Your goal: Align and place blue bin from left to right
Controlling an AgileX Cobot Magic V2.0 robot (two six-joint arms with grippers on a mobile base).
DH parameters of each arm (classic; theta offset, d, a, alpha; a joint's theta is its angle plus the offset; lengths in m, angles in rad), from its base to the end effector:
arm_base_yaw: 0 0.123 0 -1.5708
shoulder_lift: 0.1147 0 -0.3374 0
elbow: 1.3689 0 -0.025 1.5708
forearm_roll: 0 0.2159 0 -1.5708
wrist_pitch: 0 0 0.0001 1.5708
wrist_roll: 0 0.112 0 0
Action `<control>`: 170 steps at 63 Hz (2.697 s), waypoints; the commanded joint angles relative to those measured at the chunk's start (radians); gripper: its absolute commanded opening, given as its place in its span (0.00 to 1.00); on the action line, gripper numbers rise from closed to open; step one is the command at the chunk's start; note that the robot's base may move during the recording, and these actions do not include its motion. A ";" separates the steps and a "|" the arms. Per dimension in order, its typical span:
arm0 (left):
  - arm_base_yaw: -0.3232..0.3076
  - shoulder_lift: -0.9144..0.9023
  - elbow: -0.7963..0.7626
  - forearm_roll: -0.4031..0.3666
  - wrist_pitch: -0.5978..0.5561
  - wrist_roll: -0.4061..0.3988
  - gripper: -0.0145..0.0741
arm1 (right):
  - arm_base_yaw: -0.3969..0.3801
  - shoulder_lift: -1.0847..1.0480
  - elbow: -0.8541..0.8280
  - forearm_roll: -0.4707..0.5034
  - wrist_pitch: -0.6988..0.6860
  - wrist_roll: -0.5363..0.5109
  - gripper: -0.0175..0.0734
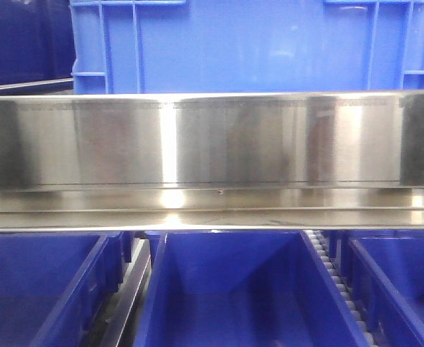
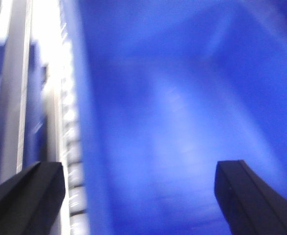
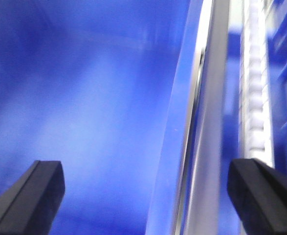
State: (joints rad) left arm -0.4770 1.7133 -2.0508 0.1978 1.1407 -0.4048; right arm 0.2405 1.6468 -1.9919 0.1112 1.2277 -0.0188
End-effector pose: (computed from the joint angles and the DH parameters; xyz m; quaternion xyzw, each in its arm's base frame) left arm 0.3253 -0.1456 0.4893 0.0330 0.9050 -0.0867 0.4152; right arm 0.3154 0.0894 0.4880 -0.1220 0.9163 0.0969 0.3690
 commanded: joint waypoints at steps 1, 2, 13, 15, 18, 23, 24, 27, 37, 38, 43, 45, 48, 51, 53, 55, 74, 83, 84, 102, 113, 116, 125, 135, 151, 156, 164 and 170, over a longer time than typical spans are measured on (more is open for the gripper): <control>0.002 0.019 -0.009 0.015 -0.002 -0.007 0.74 | 0.001 0.028 -0.010 -0.012 -0.030 -0.007 0.81; 0.002 0.027 -0.009 0.017 -0.002 -0.007 0.74 | 0.001 0.035 -0.010 -0.012 -0.033 -0.007 0.81; 0.002 0.066 -0.009 0.029 -0.004 -0.007 0.74 | -0.001 0.089 -0.010 -0.016 -0.053 -0.007 0.81; 0.002 0.074 -0.009 0.033 -0.004 -0.007 0.74 | -0.001 0.095 -0.010 -0.022 -0.053 -0.007 0.81; 0.002 0.086 -0.009 0.038 -0.004 -0.007 0.74 | -0.001 0.105 -0.010 -0.035 -0.055 -0.007 0.81; 0.002 0.098 -0.009 0.044 -0.001 -0.007 0.74 | -0.001 0.117 -0.010 -0.049 -0.057 -0.007 0.81; 0.002 0.101 -0.009 0.044 -0.001 -0.007 0.74 | -0.001 0.119 -0.010 -0.049 -0.060 -0.007 0.81; 0.006 0.108 -0.009 0.048 -0.001 -0.007 0.74 | -0.001 0.125 -0.010 -0.052 -0.064 -0.007 0.81; 0.029 0.122 -0.009 0.060 -0.001 -0.007 0.74 | -0.001 0.148 -0.010 -0.052 -0.081 -0.007 0.81; 0.030 0.123 -0.009 0.060 -0.001 -0.007 0.74 | -0.001 0.151 -0.010 -0.052 -0.083 -0.007 0.81; 0.044 0.127 -0.009 0.058 -0.001 -0.007 0.74 | -0.001 0.163 -0.010 -0.052 -0.087 -0.007 0.81; 0.047 0.130 -0.009 0.058 -0.002 -0.007 0.74 | -0.001 0.165 -0.010 -0.052 -0.088 -0.007 0.81; 0.052 0.132 -0.009 0.058 -0.002 -0.007 0.74 | -0.001 0.170 -0.010 -0.052 -0.092 -0.007 0.81; 0.052 0.136 -0.009 0.058 -0.002 -0.007 0.74 | -0.001 0.174 -0.010 -0.052 -0.094 -0.007 0.81; 0.052 0.139 -0.009 0.058 -0.002 -0.004 0.74 | -0.001 0.176 -0.010 -0.052 -0.096 -0.007 0.81; 0.052 0.141 -0.009 0.058 -0.002 0.004 0.74 | -0.001 0.178 -0.010 -0.052 -0.098 -0.007 0.81; 0.052 0.159 -0.007 0.058 -0.001 0.010 0.74 | -0.001 0.184 -0.010 -0.052 -0.102 -0.004 0.73; 0.052 0.159 -0.007 0.060 -0.001 0.010 0.66 | -0.001 0.184 -0.010 -0.052 -0.089 0.009 0.52; 0.052 0.159 -0.007 0.060 -0.001 0.010 0.63 | -0.001 0.184 -0.010 -0.052 -0.084 0.009 0.46; 0.052 0.159 -0.007 0.060 0.001 0.010 0.16 | -0.001 0.184 -0.010 -0.052 -0.075 0.009 0.11; 0.052 0.155 -0.011 0.062 0.021 0.010 0.15 | -0.001 0.180 -0.010 -0.052 -0.064 0.009 0.11; 0.052 0.153 -0.016 0.065 0.029 0.010 0.15 | -0.001 0.175 -0.010 -0.052 -0.062 0.009 0.11; 0.052 0.140 -0.050 0.077 0.047 0.010 0.15 | -0.001 0.144 -0.010 -0.052 -0.069 0.009 0.11; 0.052 0.116 -0.099 0.077 0.073 0.010 0.15 | -0.001 0.094 -0.010 -0.052 -0.084 0.009 0.11; 0.050 0.066 -0.151 0.079 0.080 0.010 0.15 | -0.001 0.017 -0.031 -0.052 -0.088 0.009 0.11; 0.038 0.048 -0.168 0.097 0.080 0.010 0.15 | -0.001 -0.009 -0.035 -0.052 -0.090 0.009 0.11; 0.001 0.025 -0.186 0.144 0.080 0.010 0.15 | 0.001 -0.051 -0.035 -0.052 -0.090 0.009 0.11; -0.027 0.012 -0.187 0.174 0.080 0.010 0.15 | 0.001 -0.078 -0.035 -0.052 -0.085 0.009 0.11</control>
State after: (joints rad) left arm -0.4850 1.7648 -2.2143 0.2936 1.2952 -0.3969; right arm 0.2418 1.6249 -2.0023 0.0775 1.1958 0.0251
